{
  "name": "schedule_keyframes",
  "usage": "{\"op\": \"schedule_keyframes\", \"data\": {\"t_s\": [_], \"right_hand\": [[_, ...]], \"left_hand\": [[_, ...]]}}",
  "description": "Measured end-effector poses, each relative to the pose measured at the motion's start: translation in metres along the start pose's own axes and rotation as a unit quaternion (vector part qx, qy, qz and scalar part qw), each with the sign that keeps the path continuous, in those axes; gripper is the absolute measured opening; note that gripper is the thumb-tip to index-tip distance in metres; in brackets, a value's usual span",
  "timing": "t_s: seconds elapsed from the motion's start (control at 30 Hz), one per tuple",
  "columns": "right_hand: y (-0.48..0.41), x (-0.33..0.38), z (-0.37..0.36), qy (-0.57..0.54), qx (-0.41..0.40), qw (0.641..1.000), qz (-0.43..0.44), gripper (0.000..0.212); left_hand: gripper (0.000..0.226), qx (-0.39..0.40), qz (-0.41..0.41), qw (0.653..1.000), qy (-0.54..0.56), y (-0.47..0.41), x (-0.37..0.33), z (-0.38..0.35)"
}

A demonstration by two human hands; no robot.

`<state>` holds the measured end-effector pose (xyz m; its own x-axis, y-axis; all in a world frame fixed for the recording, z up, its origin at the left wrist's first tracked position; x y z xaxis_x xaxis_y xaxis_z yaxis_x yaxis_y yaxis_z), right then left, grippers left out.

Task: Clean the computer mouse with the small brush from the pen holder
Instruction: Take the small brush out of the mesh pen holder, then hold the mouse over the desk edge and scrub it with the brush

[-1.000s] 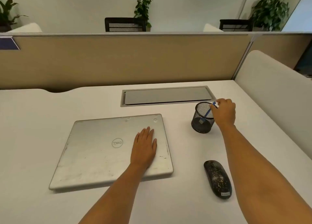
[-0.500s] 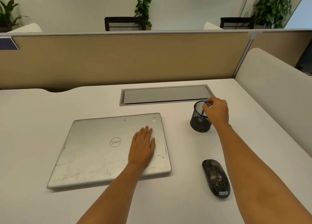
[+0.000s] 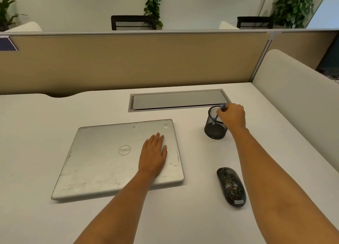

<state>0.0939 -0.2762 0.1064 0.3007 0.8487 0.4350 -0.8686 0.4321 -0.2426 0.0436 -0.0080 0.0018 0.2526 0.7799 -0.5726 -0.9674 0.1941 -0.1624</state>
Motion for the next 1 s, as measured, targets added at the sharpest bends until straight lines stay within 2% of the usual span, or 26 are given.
{"op": "schedule_keyframes", "data": {"t_s": [0.17, 0.33, 0.47, 0.57, 0.7, 1.0], "right_hand": [[0.012, 0.000, 0.030, -0.061, -0.074, 0.995, -0.023, 0.028], [0.028, -0.005, 0.061, -0.134, -0.113, 0.983, -0.053, 0.030], [0.040, -0.014, 0.077, -0.182, -0.119, 0.973, -0.078, 0.032], [0.052, -0.025, 0.086, -0.200, -0.131, 0.967, -0.092, 0.033], [0.069, -0.039, 0.095, -0.207, -0.136, 0.963, -0.101, 0.032], [0.097, -0.068, 0.102, -0.194, -0.133, 0.964, -0.127, 0.031]], "left_hand": [[0.049, 0.007, 0.009, 1.000, -0.009, 0.002, -0.005, 0.001], [0.055, 0.018, -0.010, 0.998, 0.057, 0.014, -0.036, -0.001], [0.068, 0.076, -0.034, 0.989, 0.118, 0.025, -0.078, -0.015], [0.083, 0.120, -0.079, 0.982, 0.122, 0.040, -0.109, -0.028], [0.102, 0.185, -0.077, 0.971, 0.128, 0.056, -0.131, -0.051], [0.117, 0.225, -0.081, 0.965, 0.106, 0.073, -0.140, -0.081]]}}
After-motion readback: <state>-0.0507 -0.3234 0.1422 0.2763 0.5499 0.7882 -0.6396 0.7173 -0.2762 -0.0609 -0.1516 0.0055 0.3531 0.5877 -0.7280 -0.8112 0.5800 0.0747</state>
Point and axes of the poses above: each hand's wrist, its own y-axis away from the middle knuckle, its own z-axis out of the back of the hand, x = y × z, the point moved 4 cm from there along -y, towards the middle knuckle, and after that the axes turned 12 degrees about y, right-handed, at the moved point
